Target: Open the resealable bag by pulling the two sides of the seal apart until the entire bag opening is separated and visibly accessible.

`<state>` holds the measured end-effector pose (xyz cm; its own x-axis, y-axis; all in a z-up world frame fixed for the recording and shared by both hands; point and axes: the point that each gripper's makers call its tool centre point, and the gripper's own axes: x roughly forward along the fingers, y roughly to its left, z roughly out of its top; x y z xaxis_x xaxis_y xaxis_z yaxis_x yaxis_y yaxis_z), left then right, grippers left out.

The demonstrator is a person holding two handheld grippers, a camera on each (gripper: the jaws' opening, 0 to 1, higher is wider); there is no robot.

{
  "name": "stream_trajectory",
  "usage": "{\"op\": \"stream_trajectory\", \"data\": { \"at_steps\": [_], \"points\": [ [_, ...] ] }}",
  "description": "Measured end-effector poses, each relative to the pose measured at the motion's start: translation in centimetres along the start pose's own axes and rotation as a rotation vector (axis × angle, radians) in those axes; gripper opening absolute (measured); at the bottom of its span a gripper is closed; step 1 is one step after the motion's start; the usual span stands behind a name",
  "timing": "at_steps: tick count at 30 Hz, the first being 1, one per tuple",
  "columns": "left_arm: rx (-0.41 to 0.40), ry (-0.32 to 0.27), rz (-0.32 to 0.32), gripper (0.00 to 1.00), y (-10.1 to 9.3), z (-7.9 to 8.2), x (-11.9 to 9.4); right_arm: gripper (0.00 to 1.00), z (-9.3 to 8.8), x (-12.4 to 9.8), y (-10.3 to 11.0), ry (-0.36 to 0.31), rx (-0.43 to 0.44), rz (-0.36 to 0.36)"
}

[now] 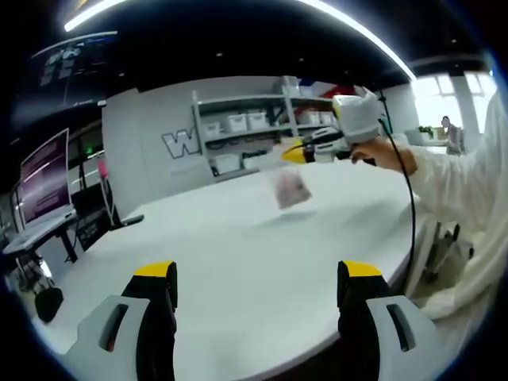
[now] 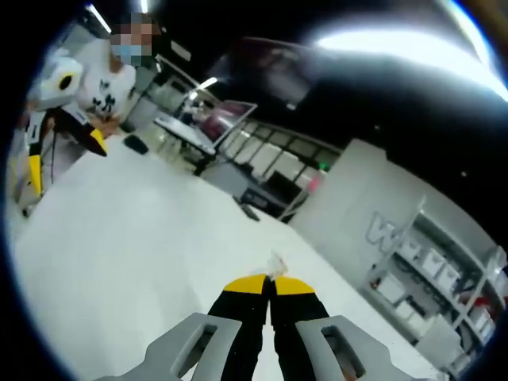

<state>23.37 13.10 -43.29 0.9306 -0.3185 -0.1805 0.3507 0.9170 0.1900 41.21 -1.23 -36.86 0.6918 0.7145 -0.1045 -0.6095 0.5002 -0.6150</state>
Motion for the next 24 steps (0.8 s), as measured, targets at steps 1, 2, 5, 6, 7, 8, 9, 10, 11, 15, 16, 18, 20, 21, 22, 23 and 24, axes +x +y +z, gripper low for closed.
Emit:
{"op": "stream_trajectory", "data": {
  "at_steps": [1, 2, 5, 6, 7, 8, 9, 10, 11, 15, 16, 18, 20, 21, 22, 23, 24],
  "points": [
    [0.0, 0.001, 0.0, 0.82, 0.0, 0.0, 0.0, 0.0, -0.1, -0.1, 0.1, 0.001, 0.001, 0.002],
    [0.001, 0.001, 0.0, 0.82, 0.0, -0.1, 0.0, 0.0, -0.2, -0.1, 0.2, 0.002, 0.003, 0.005],
    [0.0, 0.004, -0.001, 0.82, 0.0, -0.2, 0.1, 0.0, -0.5, -0.3, 0.6, 0.004, 0.005, 0.011],
    [0.0, 0.004, -0.001, 0.82, 0.0, -0.2, 0.1, 0.0, -0.6, -0.4, 0.8, 0.005, 0.003, 0.013],
    [0.001, 0.003, -0.001, 0.82, 0.0, -0.2, 0.1, 0.0, -0.6, -0.5, 0.8, 0.005, 0.003, 0.014],
    [0.0, 0.003, -0.002, 0.82, 0.0, -0.1, 0.1, 0.0, -0.6, -0.6, 0.9, 0.005, 0.003, 0.015],
    [0.0, 0.003, -0.003, 0.82, 0.0, -0.2, 0.1, 0.0, -0.6, -0.7, 1.0, 0.002, 0.005, 0.017],
    [0.0, 0.003, -0.003, 0.82, -0.1, -0.2, 0.1, 0.0, -0.6, -0.8, 1.0, -0.002, 0.008, 0.017],
    [0.0, 0.004, -0.002, 0.82, 0.0, -0.2, 0.1, 0.0, -0.5, -1.0, 1.2, -0.004, 0.01, 0.019],
    [-0.001, 0.009, -0.002, 0.82, -0.1, -0.4, 0.2, 0.0, -0.3, -1.4, 1.7, -0.012, 0.007, 0.024],
    [-0.001, 0.009, -0.003, 0.82, -0.1, -0.4, 0.2, 0.0, -0.3, -1.5, 1.8, -0.013, 0.008, 0.025],
    [-0.002, 0.009, -0.005, 0.82, -0.2, -0.4, 0.2, 0.0, -0.3, -1.8, 2.0, -0.017, 0.008, 0.027],
    [-0.002, 0.01, -0.006, 0.82, -0.3, -0.5, 0.3, 0.0, -0.3, -2.0, 2.1, -0.021, 0.012, 0.031],
    [-0.002, 0.011, -0.006, 0.82, -0.3, -0.5, 0.3, 0.0, -0.3, -2.1, 2.2, -0.023, 0.015, 0.033],
    [-0.003, 0.011, -0.006, 0.82, -0.3, -0.6, 0.3, 0.0, -0.4, -2.2, 2.3, -0.025, 0.017, 0.035],
    [-0.003, 0.013, -0.006, 0.82, -0.3, -0.6, 0.3, 0.0, -0.4, -2.4, 2.4, -0.026, 0.019, 0.036],
    [-0.003, 0.014, -0.006, 0.82, -0.3, -0.6, 0.3, 0.0, -0.3, -2.5, 2.5, -0.028, 0.02, 0.038]
  ]
}}
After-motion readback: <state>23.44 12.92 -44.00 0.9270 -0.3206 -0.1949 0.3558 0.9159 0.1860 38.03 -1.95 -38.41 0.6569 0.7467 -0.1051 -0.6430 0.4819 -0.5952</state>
